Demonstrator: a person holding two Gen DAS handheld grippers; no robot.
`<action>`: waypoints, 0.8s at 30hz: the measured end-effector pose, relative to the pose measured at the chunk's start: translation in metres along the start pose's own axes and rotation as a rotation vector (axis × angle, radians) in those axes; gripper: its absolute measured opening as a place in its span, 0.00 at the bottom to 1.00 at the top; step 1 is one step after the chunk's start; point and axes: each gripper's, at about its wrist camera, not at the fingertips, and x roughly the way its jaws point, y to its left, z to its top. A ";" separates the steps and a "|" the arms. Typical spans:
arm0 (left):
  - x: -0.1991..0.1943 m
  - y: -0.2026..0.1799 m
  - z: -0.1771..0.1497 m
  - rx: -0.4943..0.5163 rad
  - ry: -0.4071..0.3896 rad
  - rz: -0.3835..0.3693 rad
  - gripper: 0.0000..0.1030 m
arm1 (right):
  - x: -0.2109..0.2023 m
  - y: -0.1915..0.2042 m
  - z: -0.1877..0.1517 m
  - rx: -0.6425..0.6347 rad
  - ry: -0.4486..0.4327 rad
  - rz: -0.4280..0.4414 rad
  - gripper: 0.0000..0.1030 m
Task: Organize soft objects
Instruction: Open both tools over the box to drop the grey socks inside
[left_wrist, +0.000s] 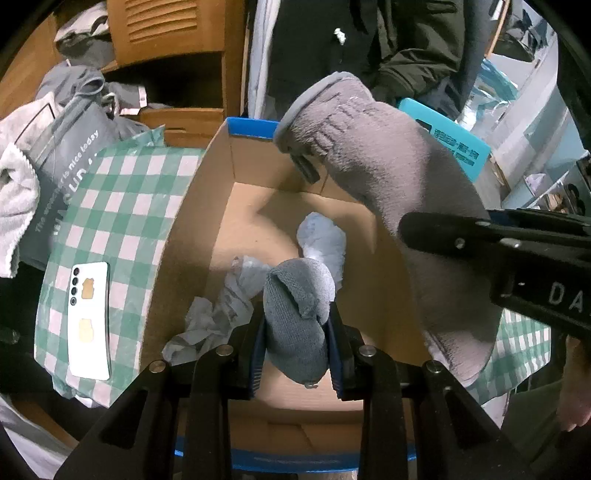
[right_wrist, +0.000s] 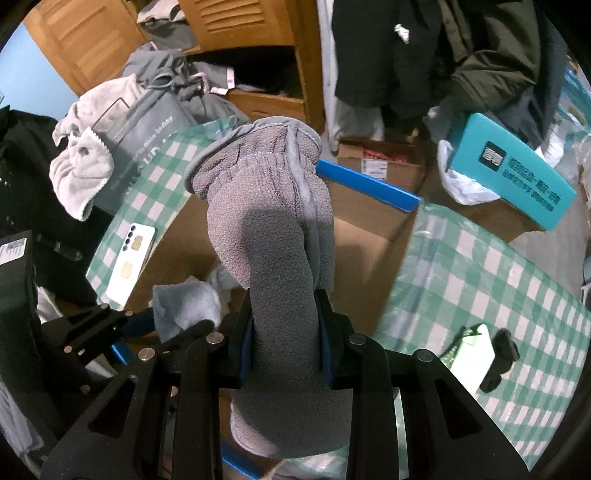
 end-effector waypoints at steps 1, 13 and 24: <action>0.001 0.002 0.000 -0.005 0.001 -0.002 0.28 | 0.002 0.001 0.001 -0.003 0.004 0.001 0.27; 0.009 0.014 0.000 -0.032 0.025 0.007 0.49 | 0.018 0.006 0.005 -0.001 0.023 0.027 0.70; 0.000 0.008 0.002 -0.017 0.004 0.030 0.70 | 0.005 -0.007 0.000 0.037 0.005 0.002 0.70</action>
